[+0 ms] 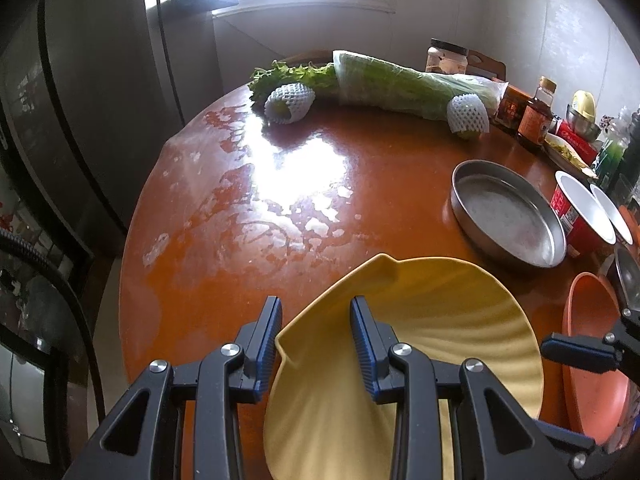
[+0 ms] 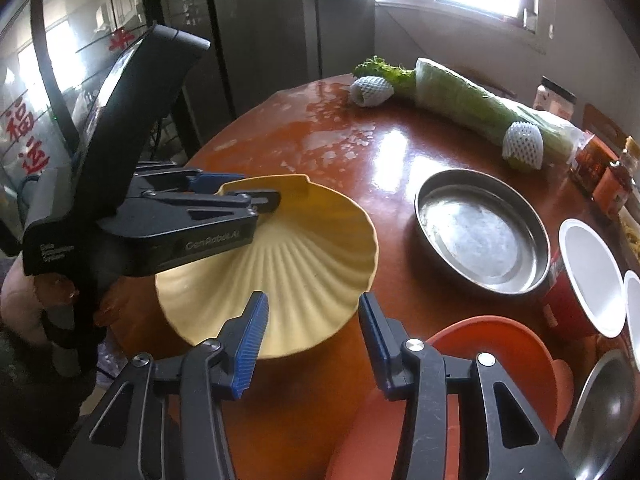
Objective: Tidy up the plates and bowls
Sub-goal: 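Lift the yellow shell plate with the left tool and carry it toward the table edge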
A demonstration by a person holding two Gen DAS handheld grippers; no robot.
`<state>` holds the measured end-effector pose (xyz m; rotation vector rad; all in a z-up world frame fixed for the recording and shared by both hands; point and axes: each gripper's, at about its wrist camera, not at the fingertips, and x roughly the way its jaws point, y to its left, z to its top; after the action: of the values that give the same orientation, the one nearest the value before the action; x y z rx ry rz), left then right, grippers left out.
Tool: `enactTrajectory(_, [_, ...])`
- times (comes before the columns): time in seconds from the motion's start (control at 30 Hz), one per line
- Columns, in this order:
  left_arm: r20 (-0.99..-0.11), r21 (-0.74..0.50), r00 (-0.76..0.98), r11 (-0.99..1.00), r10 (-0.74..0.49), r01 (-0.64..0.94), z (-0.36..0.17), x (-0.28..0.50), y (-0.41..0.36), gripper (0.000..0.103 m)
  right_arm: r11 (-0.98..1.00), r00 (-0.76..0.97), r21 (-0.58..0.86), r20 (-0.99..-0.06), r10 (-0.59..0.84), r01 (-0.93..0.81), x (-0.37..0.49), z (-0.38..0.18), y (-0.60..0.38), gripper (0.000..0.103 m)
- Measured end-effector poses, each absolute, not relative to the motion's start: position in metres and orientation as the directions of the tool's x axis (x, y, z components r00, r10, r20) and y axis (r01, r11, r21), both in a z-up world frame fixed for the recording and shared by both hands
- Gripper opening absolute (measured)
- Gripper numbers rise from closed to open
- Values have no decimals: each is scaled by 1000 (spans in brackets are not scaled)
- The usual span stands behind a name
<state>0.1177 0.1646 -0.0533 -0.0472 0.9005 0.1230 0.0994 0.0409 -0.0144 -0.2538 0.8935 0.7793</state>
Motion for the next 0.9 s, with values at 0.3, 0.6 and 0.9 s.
enactTrajectory(0.3, [-772, -25, 632, 992, 61, -126, -48, 112, 170, 36, 717, 375, 133, -779, 502, -684, 99, -18, 37, 49])
enactTrajectory(0.6, [-736, -31, 673, 988, 82, -154, -29, 96, 174, 52, 732, 403, 138, -760, 510, -667, 95, -7, 29, 49])
enactTrajectory(0.9, [-703, -30, 708, 992, 68, -125, -2, 73, 153, 54, 756, 458, 143, -719, 522, -638, 84, 15, 8, 50])
